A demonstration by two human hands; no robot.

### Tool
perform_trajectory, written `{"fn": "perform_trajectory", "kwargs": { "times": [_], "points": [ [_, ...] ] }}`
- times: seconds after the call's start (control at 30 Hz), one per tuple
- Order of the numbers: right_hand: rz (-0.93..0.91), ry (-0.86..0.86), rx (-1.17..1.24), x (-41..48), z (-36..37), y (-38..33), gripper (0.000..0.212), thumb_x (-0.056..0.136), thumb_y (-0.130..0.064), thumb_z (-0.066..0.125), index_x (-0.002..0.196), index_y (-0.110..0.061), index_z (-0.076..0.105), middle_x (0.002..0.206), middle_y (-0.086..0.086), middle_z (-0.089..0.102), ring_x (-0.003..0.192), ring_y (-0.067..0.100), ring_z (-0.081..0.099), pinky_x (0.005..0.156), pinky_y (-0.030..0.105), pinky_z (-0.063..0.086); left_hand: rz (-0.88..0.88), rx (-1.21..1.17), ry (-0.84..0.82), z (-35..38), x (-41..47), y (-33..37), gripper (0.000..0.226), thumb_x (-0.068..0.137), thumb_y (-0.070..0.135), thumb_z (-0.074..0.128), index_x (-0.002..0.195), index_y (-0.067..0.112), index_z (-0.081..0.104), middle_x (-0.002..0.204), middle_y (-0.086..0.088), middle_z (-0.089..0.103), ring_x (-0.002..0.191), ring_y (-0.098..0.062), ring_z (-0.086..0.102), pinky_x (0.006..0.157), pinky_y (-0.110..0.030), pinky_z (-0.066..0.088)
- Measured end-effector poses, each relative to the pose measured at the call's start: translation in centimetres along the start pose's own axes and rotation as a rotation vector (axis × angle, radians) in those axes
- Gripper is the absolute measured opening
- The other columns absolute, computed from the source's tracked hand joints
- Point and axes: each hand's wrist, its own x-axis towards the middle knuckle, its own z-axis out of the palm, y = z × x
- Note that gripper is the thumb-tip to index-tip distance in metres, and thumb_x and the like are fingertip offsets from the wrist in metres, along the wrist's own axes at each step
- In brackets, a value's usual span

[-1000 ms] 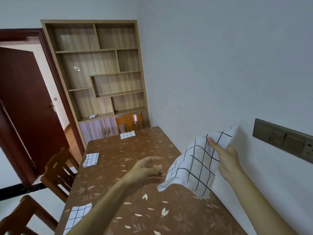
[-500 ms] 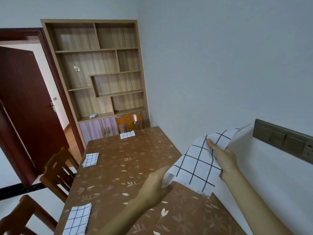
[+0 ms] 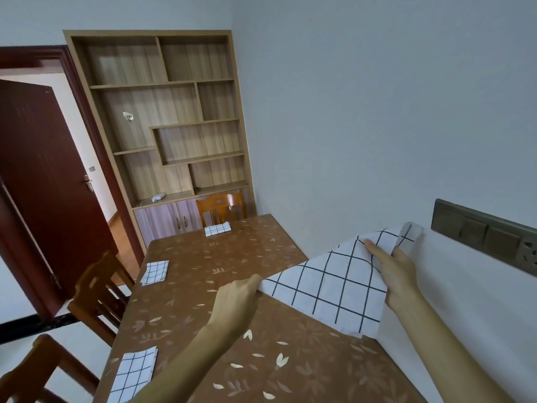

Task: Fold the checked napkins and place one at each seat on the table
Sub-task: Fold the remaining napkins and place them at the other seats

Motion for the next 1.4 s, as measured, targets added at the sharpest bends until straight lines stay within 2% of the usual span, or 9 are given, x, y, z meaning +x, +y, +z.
{"fn": "perform_trajectory", "kwargs": {
  "times": [0.17, 0.27, 0.37, 0.47, 0.7, 0.8, 1.13, 1.3, 1.4],
  "points": [
    [-0.011, -0.106, -0.094, -0.1, 0.4, -0.4, 0.027, 0.085, -0.028, 0.078, 0.111, -0.021, 0.071, 0.110, -0.001, 0.075, 0.102, 0.023, 0.070, 0.087, 0.038, 0.057, -0.260, -0.656, -0.506, -0.7, 0.3, -0.5, 0.051, 0.095, 0.003, 0.060, 0.140, 0.023, 0.050, 0.130, 0.000, 0.064, 0.109, -0.011, 0.066, 0.088, -0.026, 0.058],
    [-0.030, -0.260, -0.156, -0.7, 1.2, -0.9, 0.032, 0.085, -0.032, 0.078, 0.114, -0.020, 0.072, 0.110, -0.001, 0.077, 0.104, 0.024, 0.071, 0.087, 0.039, 0.057, -0.570, -1.057, -0.598, -1.0, 0.3, 0.9, 0.036, 0.104, 0.024, 0.049, 0.139, 0.014, 0.049, 0.121, -0.007, 0.070, 0.102, -0.021, 0.073, 0.089, -0.036, 0.060],
    [-0.039, -0.432, -0.176, -1.9, 2.1, -1.6, 0.031, 0.087, -0.030, 0.075, 0.112, -0.013, 0.072, 0.109, 0.006, 0.077, 0.102, 0.027, 0.073, 0.087, 0.040, 0.058, -0.684, -1.240, -0.791, -0.6, 0.6, 2.4, 0.071, 0.094, 0.068, 0.043, 0.135, 0.012, 0.056, 0.124, -0.007, 0.071, 0.115, -0.028, 0.068, 0.104, -0.045, 0.051],
    [-0.033, -0.554, -0.160, -3.0, 2.6, -2.4, 0.029, 0.082, -0.027, 0.074, 0.105, -0.009, 0.074, 0.106, 0.013, 0.077, 0.098, 0.030, 0.074, 0.082, 0.038, 0.057, -0.702, -1.471, -0.893, -0.5, 0.9, 4.2, 0.086, 0.090, 0.077, 0.037, 0.135, 0.008, 0.060, 0.132, -0.012, 0.067, 0.123, -0.029, 0.063, 0.107, -0.045, 0.047],
    [-0.121, -0.510, -0.256, -2.7, 0.6, -3.0, 0.030, 0.082, -0.024, 0.077, 0.110, -0.012, 0.074, 0.108, 0.005, 0.078, 0.103, 0.024, 0.074, 0.092, 0.039, 0.055, -0.674, -1.607, -0.474, -2.6, 2.4, 4.7, 0.054, 0.079, 0.021, 0.075, 0.125, -0.004, 0.062, 0.114, -0.020, 0.073, 0.088, -0.028, 0.074, 0.077, -0.037, 0.062],
    [-0.149, -0.435, -0.315, -2.1, -0.7, -2.9, 0.019, 0.088, -0.017, 0.074, 0.106, -0.014, 0.075, 0.101, -0.003, 0.080, 0.098, 0.015, 0.075, 0.087, 0.031, 0.055, -0.660, -1.641, -0.387, -3.3, 2.7, 3.5, 0.051, 0.081, 0.021, 0.073, 0.126, 0.001, 0.063, 0.121, -0.022, 0.070, 0.107, -0.036, 0.068, 0.088, -0.043, 0.061],
    [-0.150, -0.461, -0.389, -1.9, -1.0, -2.2, 0.021, 0.089, -0.020, 0.073, 0.110, -0.020, 0.072, 0.104, -0.012, 0.078, 0.098, 0.003, 0.072, 0.074, 0.012, 0.053, -0.535, -1.427, -0.391, -4.7, 2.5, 3.0, 0.040, 0.087, 0.004, 0.072, 0.126, 0.004, 0.065, 0.110, -0.017, 0.076, 0.102, -0.032, 0.073, 0.085, -0.041, 0.061],
    [-0.137, -0.580, -0.469, -2.2, -1.0, -2.0, 0.034, 0.088, -0.017, 0.074, 0.120, -0.024, 0.068, 0.115, -0.008, 0.076, 0.106, 0.009, 0.071, 0.088, 0.026, 0.055, -0.570, -1.399, -0.247, -5.5, 3.0, 2.2, 0.049, 0.089, 0.002, 0.069, 0.130, 0.023, 0.053, 0.101, -0.014, 0.078, 0.091, -0.026, 0.076, 0.069, -0.033, 0.062],
    [-0.141, -0.545, -0.429, -2.2, -0.8, -2.0, 0.042, 0.090, -0.013, 0.073, 0.129, -0.025, 0.060, 0.110, -0.002, 0.078, 0.101, 0.014, 0.074, 0.082, 0.026, 0.057, -0.507, -1.274, -0.162, -5.7, 3.1, 1.4, 0.049, 0.090, 0.008, 0.070, 0.131, 0.031, 0.055, 0.099, -0.005, 0.079, 0.094, -0.025, 0.075, 0.082, -0.041, 0.062]
  ]
}}
